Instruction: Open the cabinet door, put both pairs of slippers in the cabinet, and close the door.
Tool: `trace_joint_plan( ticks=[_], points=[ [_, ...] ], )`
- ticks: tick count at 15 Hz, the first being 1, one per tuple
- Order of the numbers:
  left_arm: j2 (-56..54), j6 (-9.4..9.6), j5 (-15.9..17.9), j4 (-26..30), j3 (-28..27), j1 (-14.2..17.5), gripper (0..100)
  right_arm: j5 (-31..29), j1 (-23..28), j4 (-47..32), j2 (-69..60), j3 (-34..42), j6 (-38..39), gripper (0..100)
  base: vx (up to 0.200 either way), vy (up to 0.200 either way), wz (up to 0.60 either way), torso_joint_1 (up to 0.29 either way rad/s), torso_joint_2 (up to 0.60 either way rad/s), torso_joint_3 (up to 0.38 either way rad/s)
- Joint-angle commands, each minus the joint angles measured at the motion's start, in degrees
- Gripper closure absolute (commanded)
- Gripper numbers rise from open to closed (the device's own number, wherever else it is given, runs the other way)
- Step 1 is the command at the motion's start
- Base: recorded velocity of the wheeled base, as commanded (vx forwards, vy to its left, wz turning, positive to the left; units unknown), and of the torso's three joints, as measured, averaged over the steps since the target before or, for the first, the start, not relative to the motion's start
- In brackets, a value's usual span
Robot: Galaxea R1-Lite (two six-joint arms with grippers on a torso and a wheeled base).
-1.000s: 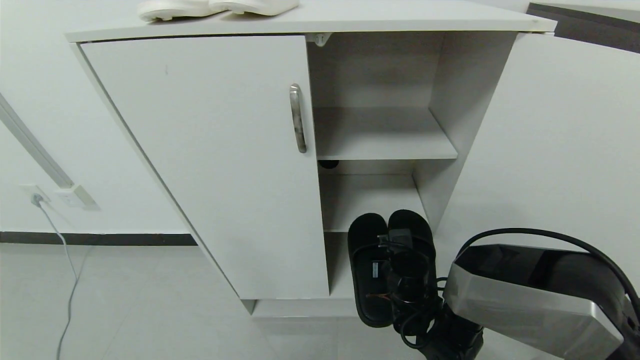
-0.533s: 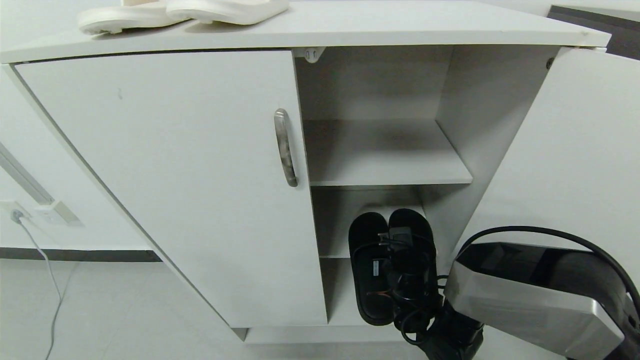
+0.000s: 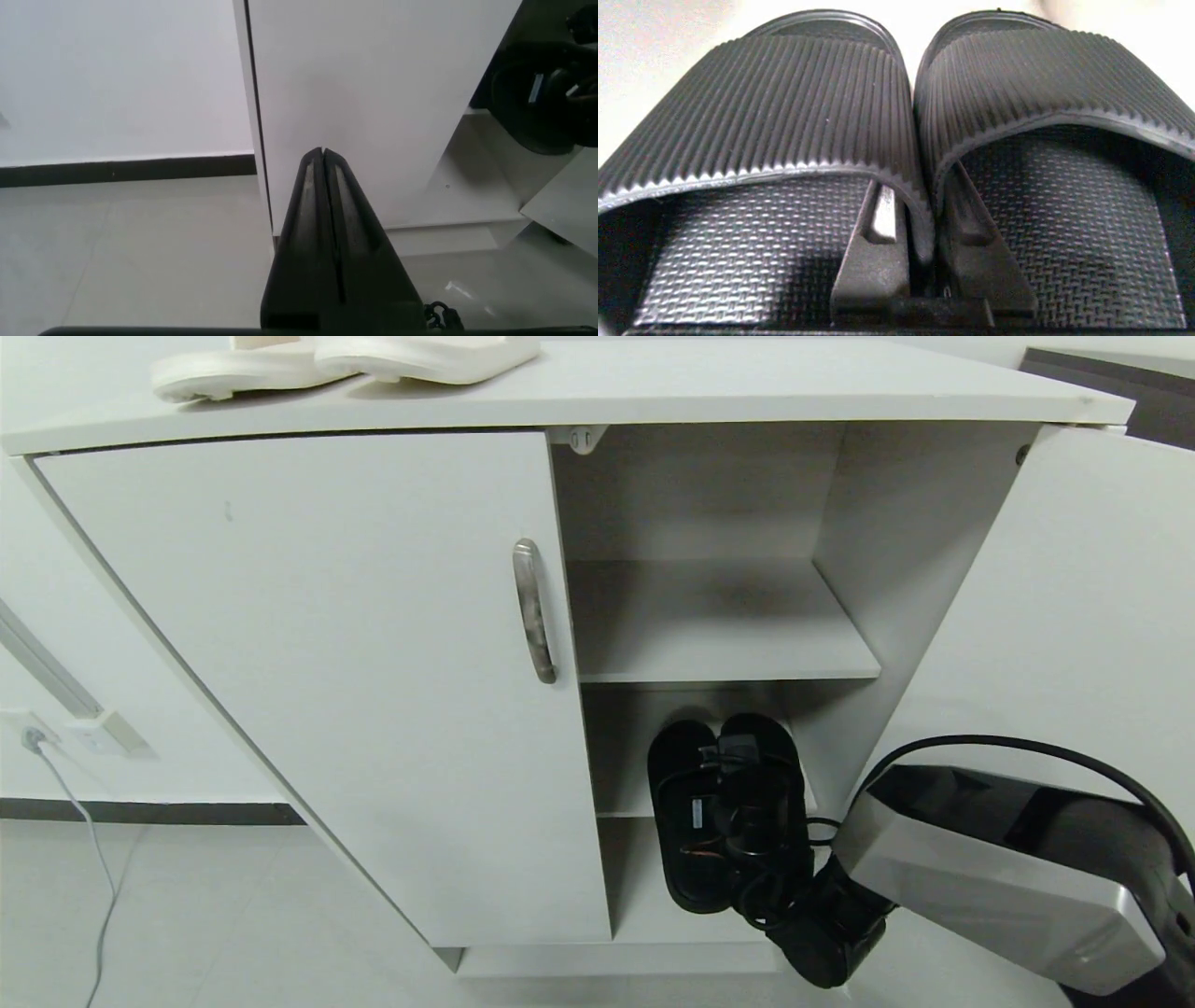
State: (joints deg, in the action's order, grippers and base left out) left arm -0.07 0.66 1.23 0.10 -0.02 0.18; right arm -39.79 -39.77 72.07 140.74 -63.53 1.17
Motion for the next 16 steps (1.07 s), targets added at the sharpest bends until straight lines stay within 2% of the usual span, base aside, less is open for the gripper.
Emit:
trace_joint_plan(
  ticks=[1,8,13,16],
  points=[
    [0.1,0.04,0.0,0.0,-0.1,0.0,100,0.4,1.4,-2.8,0.8,-4.9,0.2,100,0.000,0.000,0.00,0.000,0.00,0.000],
    [0.1,0.04,0.0,0.0,0.0,0.0,100,1.5,3.7,-15.2,6.5,-23.9,0.2,100,0.000,0.000,0.00,0.000,0.00,0.000],
    [0.1,0.04,0.0,0.0,0.0,0.0,100,1.6,4.6,-20.8,9.6,-32.2,0.6,100,0.000,0.000,0.00,0.000,0.00,0.000],
    [0.1,0.04,0.0,0.0,0.0,0.0,100,1.6,5.0,-21.8,10.8,-33.7,0.7,100,0.000,0.000,0.00,0.000,0.00,0.000]
  ],
)
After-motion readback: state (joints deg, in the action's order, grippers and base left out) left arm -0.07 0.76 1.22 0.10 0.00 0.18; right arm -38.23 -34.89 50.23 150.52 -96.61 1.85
